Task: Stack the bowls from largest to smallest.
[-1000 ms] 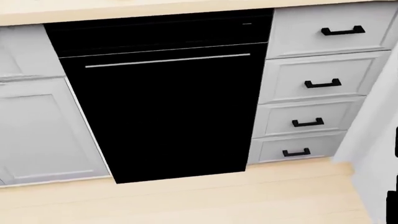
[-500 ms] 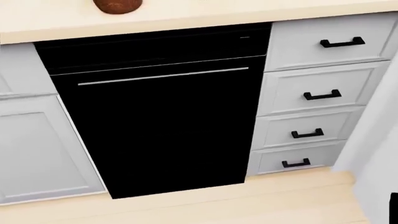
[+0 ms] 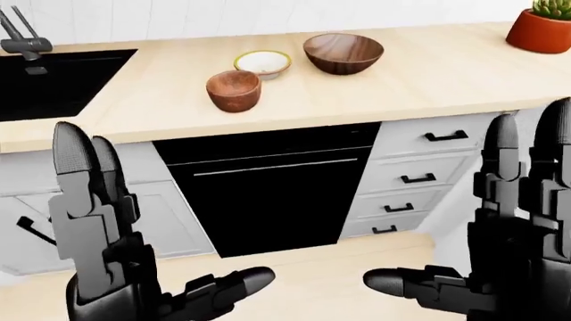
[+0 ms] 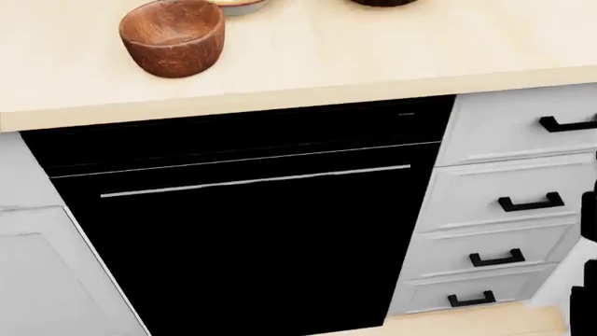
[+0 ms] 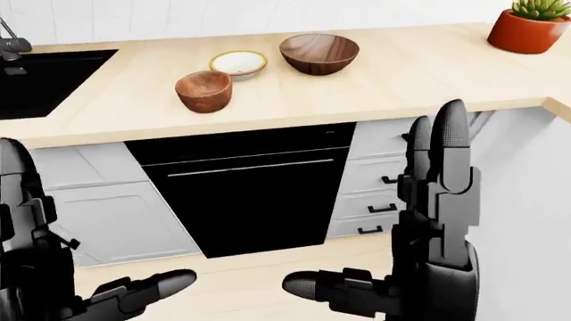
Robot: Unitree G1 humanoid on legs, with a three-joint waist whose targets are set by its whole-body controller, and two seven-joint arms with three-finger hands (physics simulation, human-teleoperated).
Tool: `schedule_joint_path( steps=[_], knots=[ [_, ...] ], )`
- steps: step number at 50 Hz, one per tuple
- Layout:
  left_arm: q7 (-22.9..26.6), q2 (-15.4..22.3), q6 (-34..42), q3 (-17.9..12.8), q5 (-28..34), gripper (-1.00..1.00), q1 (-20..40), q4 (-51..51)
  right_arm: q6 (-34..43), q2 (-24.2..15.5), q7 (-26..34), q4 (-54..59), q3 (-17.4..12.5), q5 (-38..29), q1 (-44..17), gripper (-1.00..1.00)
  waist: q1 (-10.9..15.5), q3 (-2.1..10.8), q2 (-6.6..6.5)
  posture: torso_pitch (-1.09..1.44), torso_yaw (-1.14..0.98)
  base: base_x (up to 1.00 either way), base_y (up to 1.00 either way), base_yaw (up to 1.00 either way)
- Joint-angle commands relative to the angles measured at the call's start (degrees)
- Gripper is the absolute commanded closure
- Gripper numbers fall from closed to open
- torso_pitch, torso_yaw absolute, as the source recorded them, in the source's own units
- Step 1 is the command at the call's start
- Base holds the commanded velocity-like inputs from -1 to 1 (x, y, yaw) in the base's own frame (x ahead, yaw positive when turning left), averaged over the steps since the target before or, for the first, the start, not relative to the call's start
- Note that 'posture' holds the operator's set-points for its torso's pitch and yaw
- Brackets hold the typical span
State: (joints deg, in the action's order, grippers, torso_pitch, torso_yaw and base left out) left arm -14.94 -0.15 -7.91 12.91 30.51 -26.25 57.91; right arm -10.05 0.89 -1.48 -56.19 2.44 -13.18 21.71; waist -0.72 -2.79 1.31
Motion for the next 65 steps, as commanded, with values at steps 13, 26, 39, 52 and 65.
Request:
schedule_joint_path(
  steps=[13, 26, 39, 52, 65],
  knots=[
    [-0.53, 0.07, -1.62, -0.05, 0.13, -1.0, 0.22, 2.09, -2.44, 0.25, 0.01, -1.62, -0.14, 0.41, -0.14, -1.0, 1.63, 0.88, -4.11, 0.0, 0.0, 0.15, 0.13, 0.0],
    [-0.23, -0.23, -1.79, -0.1, 0.12, -1.0, 0.09, 2.09, -2.76, 0.3, 0.05, -1.6, -0.1, 0.28, 0.02, -1.0, 0.24, 0.21, 1.33, 0.0, 0.0, 0.15, 0.14, 0.0],
    [-0.58, 0.19, -1.62, 0.34, 0.37, -1.0, 0.15, 2.09, -1.93, 0.18, -0.08, -1.92, 0.17, -0.02, -0.45, -1.0, 1.6, -0.11, -4.35, 0.0, 0.0, 0.15, 0.12, 0.0],
    [-0.52, 0.2, -1.52, 0.33, 0.41, -1.0, 0.19, 2.09, -2.41, 0.17, 0.0, -1.6, -0.11, 0.3, -0.18, -1.0, 0.35, -0.22, 1.37, 0.0, 0.0, 0.15, 0.12, 0.0],
    [-0.47, 0.18, -1.66, 0.24, 0.3, -1.0, 0.05, 2.09, -2.69, 0.27, -0.03, -1.64, 0.15, -0.02, 0.05, -1.0, 1.16, -0.38, -4.7, 0.0, 0.0, 0.15, 0.12, 0.0]
  ],
)
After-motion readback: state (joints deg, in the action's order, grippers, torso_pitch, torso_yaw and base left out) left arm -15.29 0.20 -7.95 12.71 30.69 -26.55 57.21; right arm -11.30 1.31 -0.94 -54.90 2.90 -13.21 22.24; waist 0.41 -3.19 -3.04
